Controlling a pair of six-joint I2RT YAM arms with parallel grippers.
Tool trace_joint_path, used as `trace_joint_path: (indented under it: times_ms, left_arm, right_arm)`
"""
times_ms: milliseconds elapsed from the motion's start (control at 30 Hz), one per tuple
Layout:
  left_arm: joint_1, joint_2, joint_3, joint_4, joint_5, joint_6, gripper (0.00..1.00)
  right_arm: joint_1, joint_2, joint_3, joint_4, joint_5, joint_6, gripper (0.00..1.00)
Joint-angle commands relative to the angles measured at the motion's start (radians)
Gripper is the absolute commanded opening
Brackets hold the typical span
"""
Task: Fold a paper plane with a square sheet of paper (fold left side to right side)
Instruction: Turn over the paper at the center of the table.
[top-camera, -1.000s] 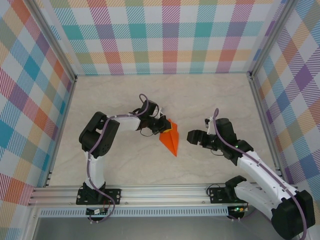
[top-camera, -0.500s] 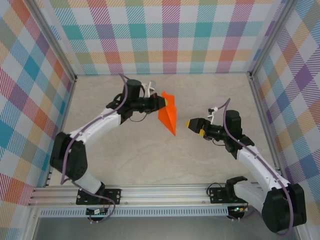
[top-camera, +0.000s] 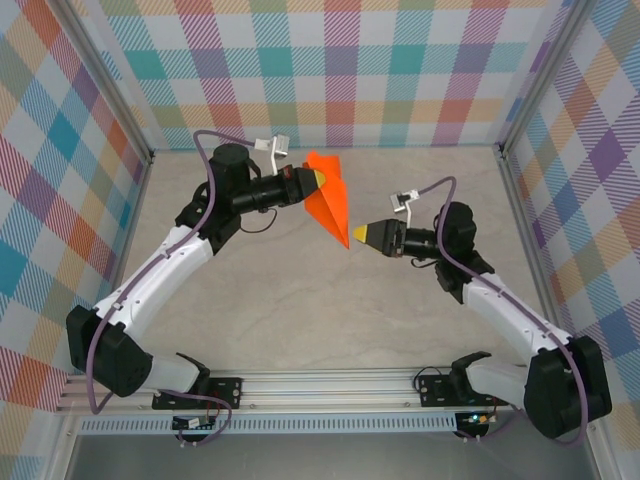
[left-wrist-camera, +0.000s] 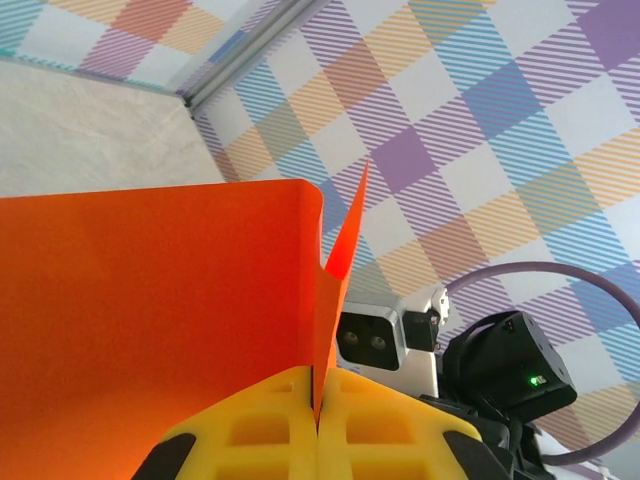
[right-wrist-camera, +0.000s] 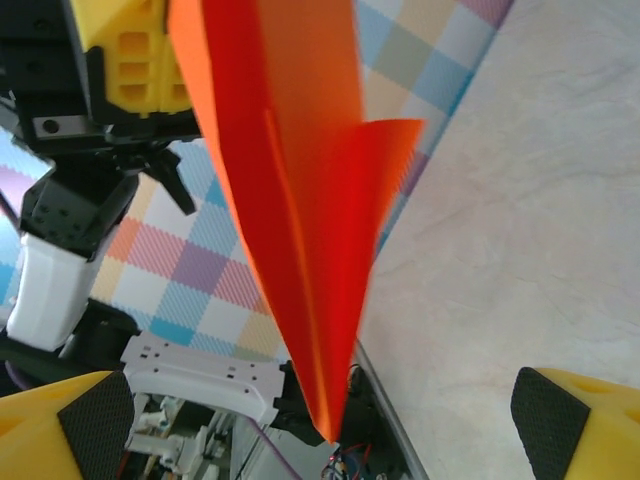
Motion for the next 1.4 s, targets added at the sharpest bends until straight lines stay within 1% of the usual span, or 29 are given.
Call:
trace_joint_path:
  times_ms: [0, 133, 233, 367, 533, 633, 700, 800, 833, 867, 933, 1000, 1033, 1100, 1200, 1233, 1267, 1367]
  left_arm:
    - [0.005, -0.020, 0.010, 0.096, 0.061, -0.054, 0.00]
    - [0.004, -0.030, -0.007, 0.142, 0.094, -0.092, 0.00]
    - [0.001, -0.030, -0.017, 0.150, 0.102, -0.103, 0.00]
    - [0.000, -0.033, -0.039, 0.148, 0.102, -0.107, 0.00]
    - [0.000, -0.032, -0.065, 0.143, 0.100, -0.107, 0.00]
    - [0.000, -0.030, -0.072, 0.136, 0.102, -0.104, 0.00]
    - [0.001, -0.027, -0.076, 0.124, 0.100, -0.096, 0.02]
    - [0.000, -0.030, -0.076, 0.082, 0.086, -0.066, 0.11]
    - [0.000, -0.032, -0.075, 0.060, 0.075, -0.051, 0.16]
    - [0.000, -0.034, -0.071, 0.029, 0.062, -0.030, 0.22]
    - [0.002, -0.038, -0.059, -0.037, 0.036, 0.015, 0.29]
    - [0.001, -0.048, -0.036, -0.145, -0.018, 0.086, 0.43]
    - [0.002, -0.057, -0.022, -0.217, -0.064, 0.128, 0.50]
    - [0.001, -0.083, -0.004, -0.350, -0.169, 0.205, 0.59]
    - [0.001, -0.145, -0.009, -0.463, -0.351, 0.265, 0.67]
    - [0.002, -0.172, -0.019, -0.483, -0.412, 0.275, 0.69]
    - [0.001, -0.203, -0.031, -0.500, -0.475, 0.275, 0.70]
    - [0.002, -0.303, -0.080, -0.510, -0.643, 0.258, 0.72]
  right_arm:
    - [0.043, 0.054, 0.066, 0.105, -0.007, 0.033, 1.00]
    - [0.089, 0.103, 0.115, 0.115, 0.007, 0.044, 0.99]
    - [0.103, 0.104, 0.137, 0.111, 0.009, 0.039, 0.85]
    - [0.103, 0.079, 0.136, 0.062, 0.028, 0.016, 0.63]
    - [0.103, 0.052, 0.125, -0.006, 0.048, -0.022, 0.45]
    - [0.104, 0.037, 0.128, -0.058, 0.058, -0.053, 0.36]
    - [0.104, 0.029, 0.128, -0.096, 0.068, -0.076, 0.30]
    - [0.103, 0.011, 0.135, -0.181, 0.093, -0.130, 0.20]
    - [0.104, 0.005, 0.138, -0.214, 0.107, -0.150, 0.16]
    - [0.103, -0.001, 0.141, -0.253, 0.122, -0.175, 0.15]
    - [0.104, -0.010, 0.158, -0.353, 0.148, -0.233, 0.11]
    - [0.104, -0.024, 0.178, -0.468, 0.193, -0.305, 0.08]
    - [0.107, -0.030, 0.195, -0.544, 0.228, -0.352, 0.07]
    - [0.118, -0.037, 0.233, -0.699, 0.321, -0.446, 0.06]
    - [0.183, -0.023, 0.313, -0.943, 0.563, -0.589, 0.06]
    - [0.228, -0.002, 0.349, -1.029, 0.677, -0.635, 0.06]
    - [0.283, 0.029, 0.394, -1.115, 0.820, -0.669, 0.05]
    - [0.436, 0.162, 0.515, -1.339, 1.222, -0.698, 0.04]
